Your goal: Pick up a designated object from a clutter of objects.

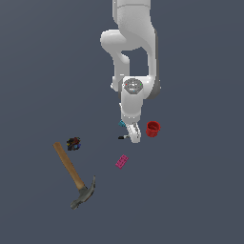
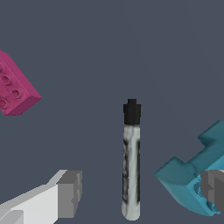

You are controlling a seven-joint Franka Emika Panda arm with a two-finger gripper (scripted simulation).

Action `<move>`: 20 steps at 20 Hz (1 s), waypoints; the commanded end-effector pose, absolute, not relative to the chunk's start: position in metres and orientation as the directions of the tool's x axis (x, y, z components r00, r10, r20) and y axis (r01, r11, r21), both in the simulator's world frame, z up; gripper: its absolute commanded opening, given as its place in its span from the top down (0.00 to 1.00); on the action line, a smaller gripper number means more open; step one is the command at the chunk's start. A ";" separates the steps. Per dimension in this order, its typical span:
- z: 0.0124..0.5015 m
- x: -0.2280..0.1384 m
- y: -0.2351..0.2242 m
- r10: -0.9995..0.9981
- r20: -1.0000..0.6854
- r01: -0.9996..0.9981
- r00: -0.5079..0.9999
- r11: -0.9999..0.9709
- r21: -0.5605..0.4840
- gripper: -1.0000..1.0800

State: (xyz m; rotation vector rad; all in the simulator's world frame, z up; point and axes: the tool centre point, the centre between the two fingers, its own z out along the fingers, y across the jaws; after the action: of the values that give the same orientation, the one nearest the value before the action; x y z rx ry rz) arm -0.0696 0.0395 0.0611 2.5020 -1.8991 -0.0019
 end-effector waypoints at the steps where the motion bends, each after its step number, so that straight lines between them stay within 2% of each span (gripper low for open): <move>1: 0.060 -0.070 0.039 -0.966 0.000 -0.966 0.259 -0.259 0.000 0.04; 8: 0.054 -0.071 0.039 -0.965 0.000 -0.965 0.262 -0.262 0.001 0.04; 20: 0.012 -0.071 0.039 -0.966 0.000 -0.966 0.258 -0.258 0.000 0.04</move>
State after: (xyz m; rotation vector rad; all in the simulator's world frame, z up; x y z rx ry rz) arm -0.0538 0.0282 0.0309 2.4908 -1.9548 0.0546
